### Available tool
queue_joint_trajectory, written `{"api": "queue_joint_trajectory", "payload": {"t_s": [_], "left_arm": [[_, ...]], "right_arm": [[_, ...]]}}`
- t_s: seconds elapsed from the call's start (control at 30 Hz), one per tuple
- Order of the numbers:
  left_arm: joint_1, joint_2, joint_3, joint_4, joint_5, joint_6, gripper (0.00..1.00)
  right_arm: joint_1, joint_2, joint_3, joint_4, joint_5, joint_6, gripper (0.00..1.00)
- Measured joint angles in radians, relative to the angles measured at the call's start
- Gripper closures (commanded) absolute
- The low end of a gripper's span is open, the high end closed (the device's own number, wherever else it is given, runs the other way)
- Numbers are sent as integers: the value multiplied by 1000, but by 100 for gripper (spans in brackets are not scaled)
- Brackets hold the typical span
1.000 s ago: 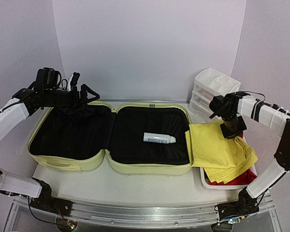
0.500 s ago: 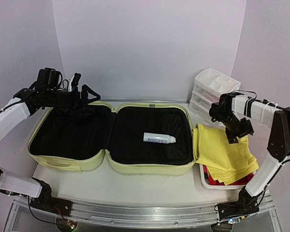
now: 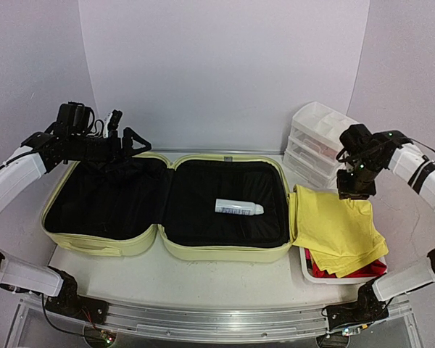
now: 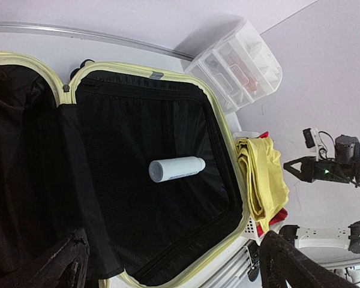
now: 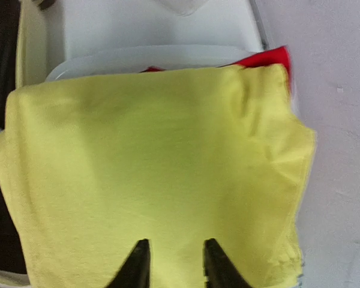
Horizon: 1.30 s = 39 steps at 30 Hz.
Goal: Open, take out, and arrange the luggage
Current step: Place the clothes in the bin.
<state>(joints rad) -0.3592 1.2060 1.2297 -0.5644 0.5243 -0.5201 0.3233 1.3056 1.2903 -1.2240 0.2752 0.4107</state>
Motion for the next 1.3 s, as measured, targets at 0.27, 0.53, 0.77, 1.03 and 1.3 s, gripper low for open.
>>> {"api": "queue_joint_trajectory", "payload": {"t_s": [0.27, 0.53, 0.77, 1.03, 1.3], "left_arm": [[0, 0, 0, 0, 0, 6, 0], [0, 15, 0, 0, 0, 7, 0], [0, 23, 0, 0, 0, 7, 0], [-14, 38, 0, 0, 5, 10, 0], [-69, 54, 0, 0, 1, 36, 0]], "right_arm": [[3, -4, -206, 219, -256, 48, 100], [2, 68, -361, 321, -188, 154, 100], [-2, 74, -390, 360, -145, 227, 100], [-15, -69, -311, 343, -259, 176, 100], [-14, 9, -388, 421, -373, 172, 100]]}}
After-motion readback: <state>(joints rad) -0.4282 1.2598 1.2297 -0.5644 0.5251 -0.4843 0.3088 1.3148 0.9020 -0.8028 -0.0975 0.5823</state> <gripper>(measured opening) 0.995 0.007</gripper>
